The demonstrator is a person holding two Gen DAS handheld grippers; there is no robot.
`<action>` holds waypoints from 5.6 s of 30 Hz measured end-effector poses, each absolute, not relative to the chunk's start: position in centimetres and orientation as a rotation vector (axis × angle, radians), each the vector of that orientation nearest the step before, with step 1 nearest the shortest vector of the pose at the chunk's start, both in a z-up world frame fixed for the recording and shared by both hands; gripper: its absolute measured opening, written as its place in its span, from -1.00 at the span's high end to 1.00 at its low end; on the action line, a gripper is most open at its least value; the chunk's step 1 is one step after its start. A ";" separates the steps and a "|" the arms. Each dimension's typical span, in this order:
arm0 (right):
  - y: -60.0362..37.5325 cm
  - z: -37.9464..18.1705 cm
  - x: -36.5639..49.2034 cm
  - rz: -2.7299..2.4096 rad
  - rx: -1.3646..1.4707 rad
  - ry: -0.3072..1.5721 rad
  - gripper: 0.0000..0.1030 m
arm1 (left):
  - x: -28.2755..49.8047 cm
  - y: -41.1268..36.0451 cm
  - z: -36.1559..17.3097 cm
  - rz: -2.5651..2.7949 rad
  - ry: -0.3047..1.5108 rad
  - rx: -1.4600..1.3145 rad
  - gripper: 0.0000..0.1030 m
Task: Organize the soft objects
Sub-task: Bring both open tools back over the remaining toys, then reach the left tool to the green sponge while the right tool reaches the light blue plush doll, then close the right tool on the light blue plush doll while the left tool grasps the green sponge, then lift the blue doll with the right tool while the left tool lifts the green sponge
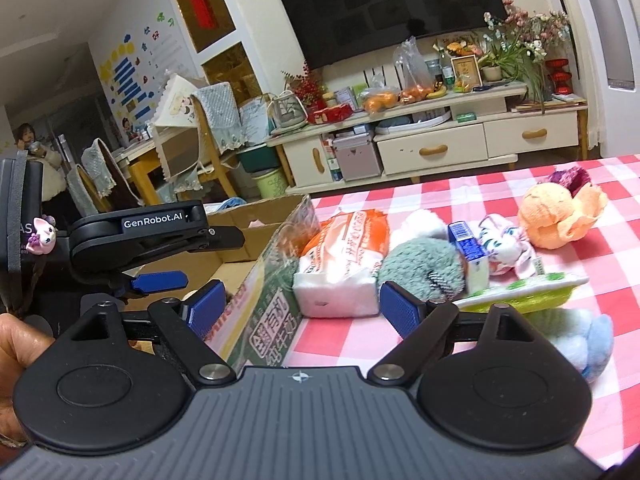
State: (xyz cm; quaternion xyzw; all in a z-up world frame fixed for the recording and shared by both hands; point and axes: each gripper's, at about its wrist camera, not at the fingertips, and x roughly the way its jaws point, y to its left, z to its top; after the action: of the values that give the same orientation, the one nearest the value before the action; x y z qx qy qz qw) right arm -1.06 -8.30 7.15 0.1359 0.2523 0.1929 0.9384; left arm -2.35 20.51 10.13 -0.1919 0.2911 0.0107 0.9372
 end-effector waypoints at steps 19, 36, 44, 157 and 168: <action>-9.7 6.7 -1.4 0.315 0.318 0.486 -1.00 | -2.4 15.7 10.1 -0.042 0.596 -0.307 -0.72; -10.6 6.4 -2.3 0.211 0.359 0.467 -1.00 | -2.7 10.6 9.5 -0.143 0.614 -0.221 -0.72; -11.7 6.0 -2.8 0.146 0.327 0.455 -1.00 | -2.7 8.4 8.6 -0.230 0.639 -0.145 -0.72; -10.9 2.1 -1.2 0.150 0.190 0.699 -0.16 | -0.9 2.2 4.9 -0.319 0.719 -0.169 0.58; -14.5 0.9 1.0 0.157 0.393 0.718 -0.16 | -0.8 0.5 4.1 -0.342 0.685 0.043 0.02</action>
State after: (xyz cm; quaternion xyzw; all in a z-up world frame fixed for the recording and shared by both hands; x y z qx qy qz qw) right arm 0.96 -14.51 0.90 0.1909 0.3485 0.0761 0.9145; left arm -0.77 0.53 4.05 0.0210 0.3344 -0.1667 0.9273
